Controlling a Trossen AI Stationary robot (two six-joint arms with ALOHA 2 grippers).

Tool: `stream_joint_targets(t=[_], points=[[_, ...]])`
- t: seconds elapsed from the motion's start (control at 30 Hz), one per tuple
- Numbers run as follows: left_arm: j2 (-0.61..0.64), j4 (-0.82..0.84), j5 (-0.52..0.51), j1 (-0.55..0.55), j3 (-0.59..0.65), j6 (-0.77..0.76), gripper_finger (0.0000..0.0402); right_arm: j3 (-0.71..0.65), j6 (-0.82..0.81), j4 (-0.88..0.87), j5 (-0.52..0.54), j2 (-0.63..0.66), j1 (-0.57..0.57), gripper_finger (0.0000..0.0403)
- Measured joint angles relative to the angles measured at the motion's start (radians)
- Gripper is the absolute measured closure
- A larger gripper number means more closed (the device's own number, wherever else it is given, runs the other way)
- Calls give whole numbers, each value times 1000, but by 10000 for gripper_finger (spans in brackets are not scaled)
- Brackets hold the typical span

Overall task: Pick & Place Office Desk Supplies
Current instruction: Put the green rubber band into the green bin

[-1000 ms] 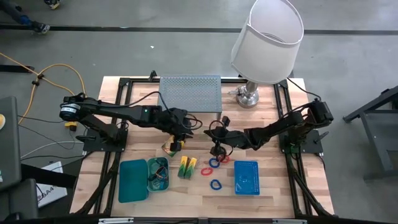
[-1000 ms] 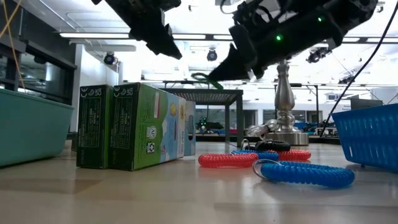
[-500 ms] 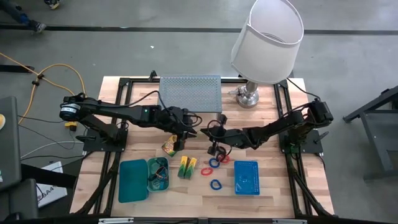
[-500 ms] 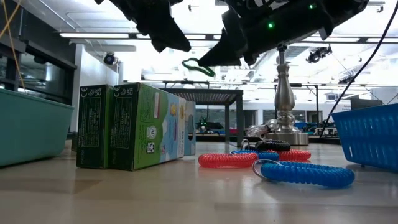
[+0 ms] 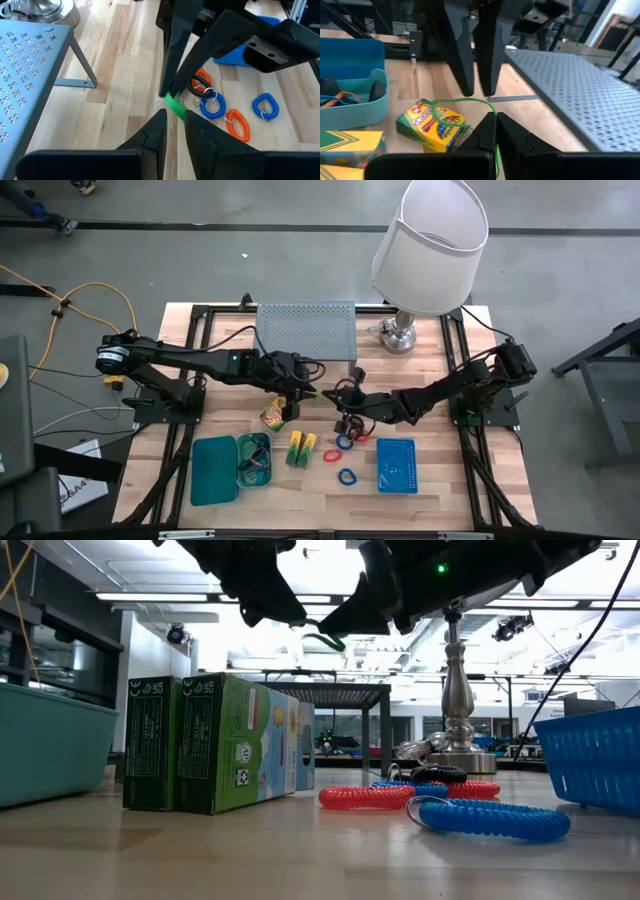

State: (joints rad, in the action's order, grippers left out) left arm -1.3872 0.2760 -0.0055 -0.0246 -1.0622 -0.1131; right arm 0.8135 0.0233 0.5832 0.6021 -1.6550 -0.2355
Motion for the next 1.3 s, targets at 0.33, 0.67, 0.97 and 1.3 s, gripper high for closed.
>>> stream_joint_targets(t=[0.33, 0.67, 0.97, 1.3], points=[[0, 0, 0, 0, 0, 0, 340, 0, 43, 48, 13, 0, -5, 401], [0, 0, 0, 0, 0, 0, 340, 0, 61, 88, -1, 0, -5, 401], [0, -1, -13, 0, 0, 1, 350, 0, 62, 88, -2, 0, -5, 401], [0, -1, -26, 0, 0, 15, 399, 0, 62, 88, -2, 0, -5, 401]])
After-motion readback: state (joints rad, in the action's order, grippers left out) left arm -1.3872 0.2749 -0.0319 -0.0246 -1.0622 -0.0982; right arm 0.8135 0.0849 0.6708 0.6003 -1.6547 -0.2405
